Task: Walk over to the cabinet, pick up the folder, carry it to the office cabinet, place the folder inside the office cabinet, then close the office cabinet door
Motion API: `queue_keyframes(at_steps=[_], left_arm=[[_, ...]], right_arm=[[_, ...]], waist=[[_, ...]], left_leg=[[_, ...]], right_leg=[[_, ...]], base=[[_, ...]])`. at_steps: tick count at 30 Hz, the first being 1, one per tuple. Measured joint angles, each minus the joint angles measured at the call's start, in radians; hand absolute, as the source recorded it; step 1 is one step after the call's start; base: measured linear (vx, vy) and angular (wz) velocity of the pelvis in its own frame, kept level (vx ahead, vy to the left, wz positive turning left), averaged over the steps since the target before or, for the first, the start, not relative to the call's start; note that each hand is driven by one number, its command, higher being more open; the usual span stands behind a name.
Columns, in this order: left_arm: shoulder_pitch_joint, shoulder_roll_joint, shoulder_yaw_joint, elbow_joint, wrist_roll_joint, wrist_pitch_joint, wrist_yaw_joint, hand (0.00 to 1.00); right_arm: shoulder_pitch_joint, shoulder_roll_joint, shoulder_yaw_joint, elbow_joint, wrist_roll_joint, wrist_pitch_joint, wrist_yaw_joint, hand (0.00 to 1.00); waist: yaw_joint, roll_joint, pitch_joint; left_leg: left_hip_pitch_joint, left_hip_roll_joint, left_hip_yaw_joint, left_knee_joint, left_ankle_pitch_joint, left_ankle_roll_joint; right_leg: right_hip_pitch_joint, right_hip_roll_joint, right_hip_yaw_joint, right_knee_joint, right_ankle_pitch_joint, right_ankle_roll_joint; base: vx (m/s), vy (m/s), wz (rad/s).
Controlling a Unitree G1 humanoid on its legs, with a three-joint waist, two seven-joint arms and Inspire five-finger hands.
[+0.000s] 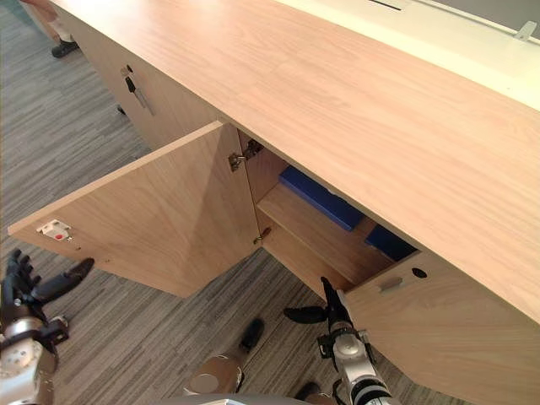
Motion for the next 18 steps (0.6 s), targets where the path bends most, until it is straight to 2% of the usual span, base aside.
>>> queue_keyframes(at_steps=[4, 7, 10, 15, 18], left_arm=[[-0.001, 0.011, -0.046, -0.082, 0.002, -0.017, -0.016, 1.00], [0.013, -0.015, -0.029, -0.099, -0.007, -0.016, 0.007, 1.00], [0.054, -0.052, -0.024, -0.138, -0.007, -0.016, 0.025, 1.00], [0.169, -0.178, -0.031, -0.262, -0.007, -0.047, 0.030, 1.00], [0.240, -0.243, -0.083, -0.327, -0.007, -0.073, 0.030, 1.00]], right_arm=[[0.037, 0.003, -0.019, 0.000, 0.000, 0.002, 0.010, 1.00], [0.074, 0.012, -0.055, -0.001, 0.000, 0.007, 0.011, 1.00], [0.087, 0.012, -0.084, 0.000, 0.000, 0.013, 0.012, 1.00], [0.094, 0.026, -0.119, 0.008, 0.000, 0.014, 0.017, 1.00], [0.115, 0.046, -0.142, 0.017, 0.000, 0.015, 0.018, 1.00]], waist=[[-0.003, -0.006, 0.003], [-0.002, -0.022, 0.004], [-0.002, -0.023, 0.004], [-0.002, -0.024, 0.002], [-0.002, -0.023, 0.000]], left_leg=[[-0.002, 0.006, 0.029, 0.000, -0.002, 0.002], [0.004, 0.009, 0.056, 0.000, -0.001, 0.006], [0.011, 0.010, 0.086, 0.000, -0.001, 0.006], [0.029, 0.027, 0.126, 0.000, -0.002, 0.004], [0.028, 0.034, 0.142, 0.000, -0.005, 0.000]], right_leg=[[-0.016, 0.000, 0.032, 0.001, 0.002, -0.002], [-0.020, -0.002, 0.059, 0.001, 0.009, 0.007], [-0.020, -0.004, 0.078, 0.001, 0.010, 0.007], [-0.026, -0.002, 0.116, 0.021, 0.016, 0.001], [-0.039, -0.001, 0.128, 0.028, 0.015, -0.004]], base=[[-0.02, 0.000, -0.22], [0.02, -0.006, -0.18], [0.00, 0.010, -0.14], [-0.09, 0.013, -0.20], [-0.13, 0.020, -0.09]])
